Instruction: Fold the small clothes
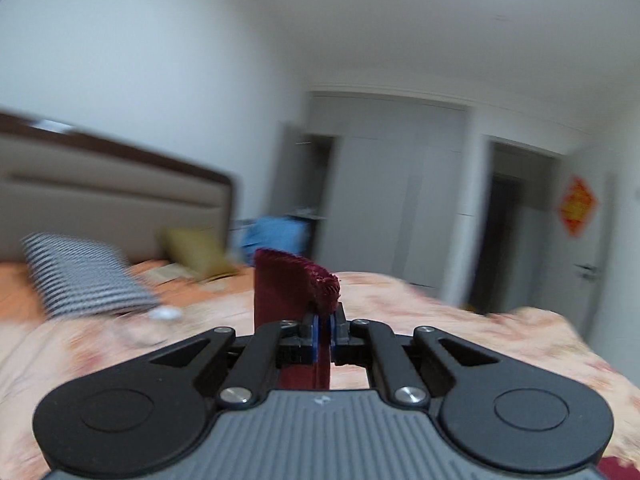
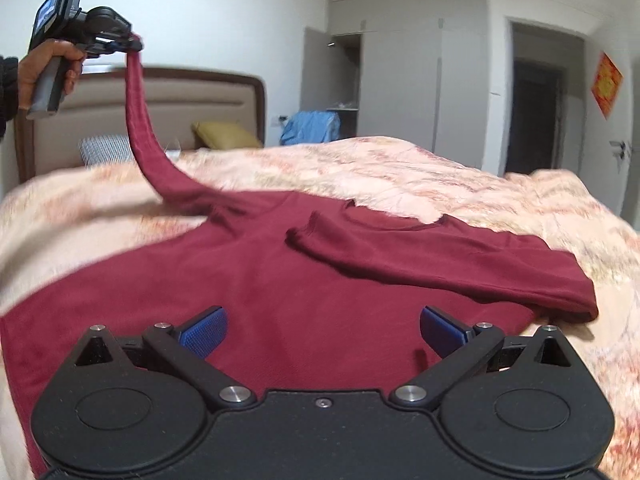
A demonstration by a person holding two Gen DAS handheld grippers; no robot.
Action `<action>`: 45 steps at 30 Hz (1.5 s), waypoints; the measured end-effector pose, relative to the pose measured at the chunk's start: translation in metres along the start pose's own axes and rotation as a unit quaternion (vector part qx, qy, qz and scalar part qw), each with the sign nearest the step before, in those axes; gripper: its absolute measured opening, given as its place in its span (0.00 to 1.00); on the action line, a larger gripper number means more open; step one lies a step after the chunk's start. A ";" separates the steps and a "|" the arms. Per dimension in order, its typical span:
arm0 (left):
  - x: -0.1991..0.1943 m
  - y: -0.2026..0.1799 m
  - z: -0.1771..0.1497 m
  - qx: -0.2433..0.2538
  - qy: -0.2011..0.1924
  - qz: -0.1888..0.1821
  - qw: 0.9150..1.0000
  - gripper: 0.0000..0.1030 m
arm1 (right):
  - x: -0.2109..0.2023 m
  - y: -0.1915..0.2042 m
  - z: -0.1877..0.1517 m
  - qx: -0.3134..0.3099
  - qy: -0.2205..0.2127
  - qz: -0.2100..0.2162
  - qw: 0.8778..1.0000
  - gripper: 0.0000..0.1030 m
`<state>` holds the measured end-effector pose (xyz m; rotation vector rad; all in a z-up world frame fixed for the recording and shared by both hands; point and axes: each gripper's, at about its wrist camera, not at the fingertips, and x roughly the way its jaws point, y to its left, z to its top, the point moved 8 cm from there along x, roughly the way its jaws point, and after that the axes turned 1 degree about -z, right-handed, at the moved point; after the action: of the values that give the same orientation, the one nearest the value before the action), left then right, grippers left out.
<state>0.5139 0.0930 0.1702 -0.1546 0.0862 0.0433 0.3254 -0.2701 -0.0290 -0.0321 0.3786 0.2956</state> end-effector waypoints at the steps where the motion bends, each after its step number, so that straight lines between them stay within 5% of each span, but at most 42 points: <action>1: 0.004 -0.023 0.001 0.013 0.002 -0.018 1.000 0.05 | -0.002 -0.006 0.001 0.015 0.000 0.000 1.000 0.99; 6: 0.027 -0.134 -0.025 0.052 0.033 -0.102 0.993 0.05 | -0.016 -0.041 0.000 0.097 0.008 0.001 0.995 0.99; 11: 0.046 -0.221 -0.088 0.084 0.079 -0.160 0.980 0.05 | -0.033 -0.071 -0.009 0.117 0.016 -0.026 0.993 1.00; 18: 0.049 -0.277 -0.207 0.104 0.166 -0.208 0.958 0.05 | -0.050 -0.096 -0.034 0.112 0.036 -0.062 0.991 1.00; 23: 0.038 -0.283 -0.256 0.104 0.211 -0.226 0.945 0.05 | -0.051 -0.101 -0.043 0.121 0.045 -0.067 0.989 1.00; 27: 0.038 -0.278 -0.263 0.074 0.239 -0.238 0.938 0.07 | -0.047 -0.101 -0.044 0.128 0.048 -0.066 0.988 1.00; 29: 0.038 -0.274 -0.263 0.060 0.258 -0.247 0.932 0.19 | -0.044 -0.100 -0.044 0.128 0.049 -0.065 0.988 1.00; 31: 0.035 -0.269 -0.261 0.047 0.275 -0.254 0.926 0.48 | -0.042 -0.099 -0.043 0.127 0.049 -0.064 0.989 1.00; 33: 0.030 -0.262 -0.258 0.039 0.278 -0.260 0.924 0.65 | -0.039 -0.097 -0.042 0.126 0.052 -0.063 0.989 1.00; 35: 0.025 -0.254 -0.253 0.042 0.280 -0.265 0.922 0.66 | -0.036 -0.097 -0.041 0.126 0.053 -0.063 0.989 1.00; 40: 0.012 -0.216 -0.241 0.050 0.274 -0.247 0.928 0.86 | -0.030 -0.092 -0.033 0.117 0.052 -0.057 0.990 0.99; 45: -0.003 -0.148 -0.242 0.096 0.286 -0.179 0.937 0.89 | -0.016 -0.082 -0.007 0.073 0.031 -0.025 0.997 0.98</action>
<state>0.4987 -0.0908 -0.0452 0.0202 0.6409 -0.3769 0.3327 -0.3532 -0.0316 0.0926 0.4585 0.2169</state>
